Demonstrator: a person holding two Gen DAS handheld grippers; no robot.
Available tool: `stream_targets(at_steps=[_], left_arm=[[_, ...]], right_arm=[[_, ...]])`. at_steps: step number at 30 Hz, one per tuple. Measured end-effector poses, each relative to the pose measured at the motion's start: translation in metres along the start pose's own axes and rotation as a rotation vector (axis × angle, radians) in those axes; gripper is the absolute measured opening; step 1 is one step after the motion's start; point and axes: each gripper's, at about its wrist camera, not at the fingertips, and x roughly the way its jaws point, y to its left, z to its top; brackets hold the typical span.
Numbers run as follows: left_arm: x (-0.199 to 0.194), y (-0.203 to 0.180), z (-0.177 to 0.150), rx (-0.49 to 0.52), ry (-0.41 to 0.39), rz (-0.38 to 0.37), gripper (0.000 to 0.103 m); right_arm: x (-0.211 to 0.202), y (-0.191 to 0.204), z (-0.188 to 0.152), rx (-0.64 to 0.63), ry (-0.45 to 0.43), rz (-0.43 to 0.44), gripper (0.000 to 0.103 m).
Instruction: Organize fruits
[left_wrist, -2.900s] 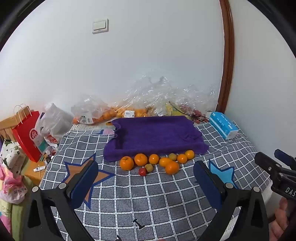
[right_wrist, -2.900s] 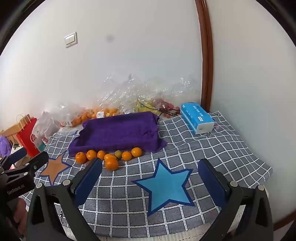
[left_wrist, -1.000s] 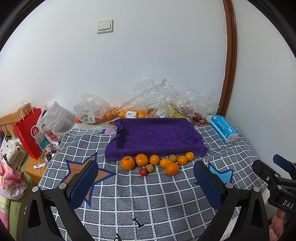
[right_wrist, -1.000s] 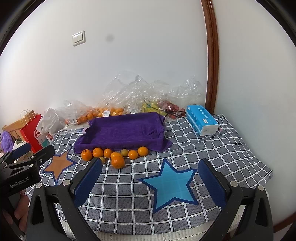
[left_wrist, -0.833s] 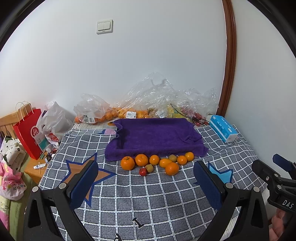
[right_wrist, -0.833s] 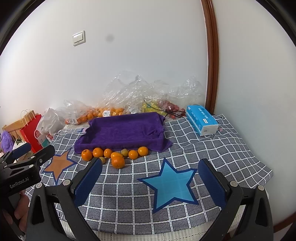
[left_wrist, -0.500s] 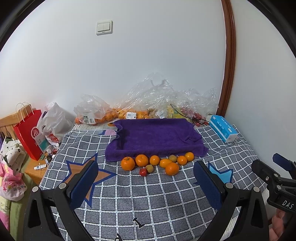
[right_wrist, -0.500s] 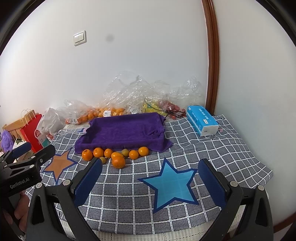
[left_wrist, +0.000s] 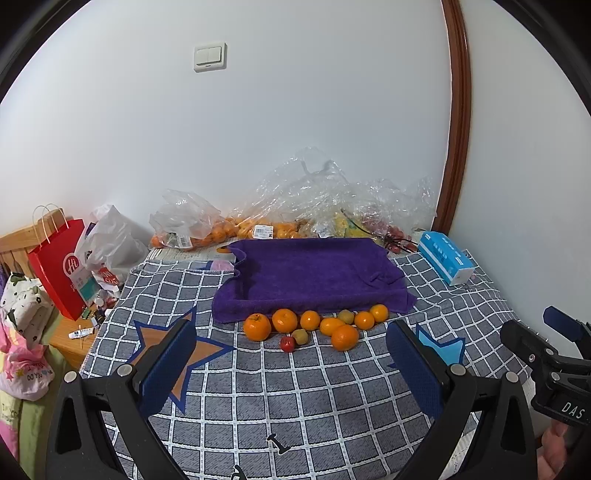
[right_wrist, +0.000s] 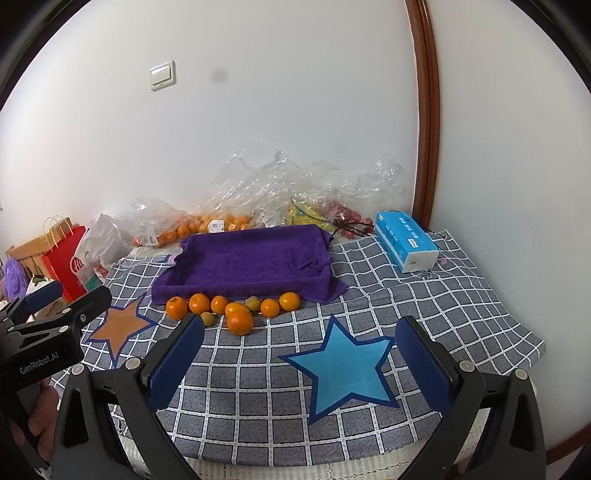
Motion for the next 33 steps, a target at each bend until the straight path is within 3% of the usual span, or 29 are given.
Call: stream_targets(at_steps=[17,29,33], left_arm=[[-0.001,0.001,0.002,0.003,-0.002,0.002,0.103],[0.012,0.011,0.001,0.015,0.003,0.004,0.103],[0.021,0.013,-0.002,0.014,0.01,0.011,0.103]], right_arm=[[0.003,0.004,-0.001,0.008,-0.01,-0.012,0.102],[0.032,0.015,0.002,-0.014,0.027,-0.003,0.102],[0.047,0.02,0.002,-0.037,0.043,-0.036,0.102]])
